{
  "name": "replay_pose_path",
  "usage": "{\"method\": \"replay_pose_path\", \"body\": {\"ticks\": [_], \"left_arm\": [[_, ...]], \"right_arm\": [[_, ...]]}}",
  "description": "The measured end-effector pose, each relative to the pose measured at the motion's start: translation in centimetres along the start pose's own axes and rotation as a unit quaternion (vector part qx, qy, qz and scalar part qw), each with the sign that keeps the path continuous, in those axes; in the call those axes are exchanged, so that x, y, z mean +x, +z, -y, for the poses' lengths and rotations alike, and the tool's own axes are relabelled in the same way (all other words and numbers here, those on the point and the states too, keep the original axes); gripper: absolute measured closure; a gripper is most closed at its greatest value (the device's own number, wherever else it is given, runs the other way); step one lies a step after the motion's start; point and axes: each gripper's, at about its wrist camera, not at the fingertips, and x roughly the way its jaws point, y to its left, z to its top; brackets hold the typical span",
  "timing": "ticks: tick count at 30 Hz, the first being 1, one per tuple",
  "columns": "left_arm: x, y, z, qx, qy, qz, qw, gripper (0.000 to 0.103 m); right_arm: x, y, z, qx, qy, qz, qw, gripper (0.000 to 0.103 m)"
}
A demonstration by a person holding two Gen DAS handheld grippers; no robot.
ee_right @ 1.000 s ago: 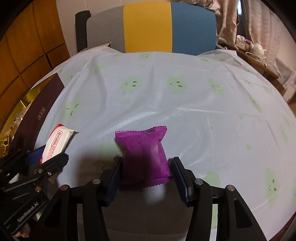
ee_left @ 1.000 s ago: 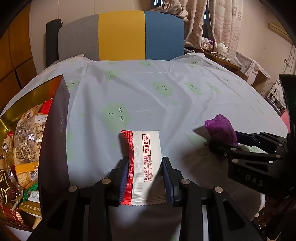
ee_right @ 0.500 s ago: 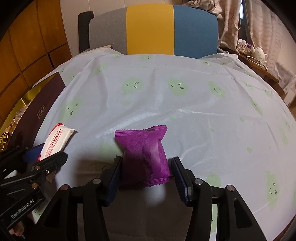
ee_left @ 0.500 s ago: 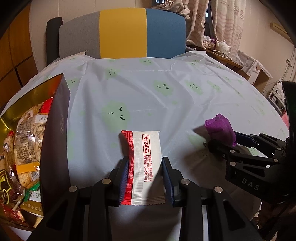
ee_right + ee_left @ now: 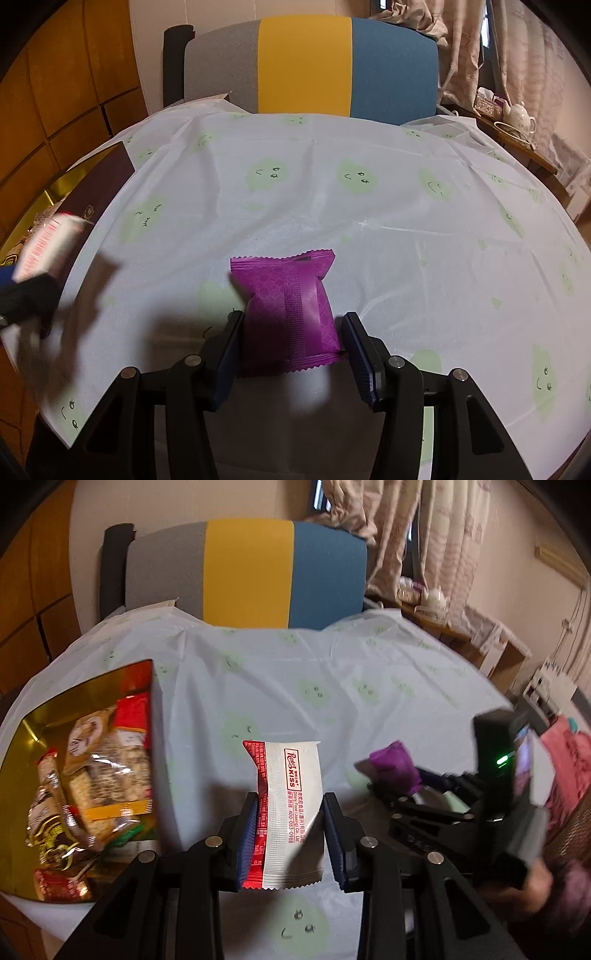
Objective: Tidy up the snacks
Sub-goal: 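Carry the red-and-white packet into the tin and open the left tool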
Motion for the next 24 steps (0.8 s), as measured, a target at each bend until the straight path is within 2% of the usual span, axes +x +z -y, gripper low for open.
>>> {"method": "replay_pose_path", "body": {"ticks": [3,8,11,13,16,24], "left_arm": [[-2.2,0.4,-2.0,-0.023,0.0,0.015,0.9996,0.069],[-5.3,-0.1,-8.8,-0.11,0.029,0.034,0.9929,0.069],[-6.6,-1.5,-14.1,-0.187,0.057,0.034,0.9801,0.069],[-7.2,-2.6,-17.6,-0.241,0.072,0.03,0.9673,0.069],[-7.5,-3.5,-20.8,-0.291,0.086,0.03,0.9523,0.069],[-5.0,-0.3,-23.3,-0.345,0.044,0.042,0.9365,0.068]], "right_arm": [[0.0,-0.1,0.0,0.0,0.0,0.002,1.0,0.049],[0.0,-0.2,-0.1,0.001,-0.002,0.006,1.0,0.049],[0.0,-0.3,-0.1,0.0,-0.001,0.008,1.0,0.049],[-0.1,-0.3,0.0,0.001,0.0,0.007,1.0,0.049],[-0.1,-0.3,0.0,0.002,0.0,0.008,1.0,0.049],[0.0,0.0,-0.1,0.0,-0.002,0.002,1.0,0.049]]}}
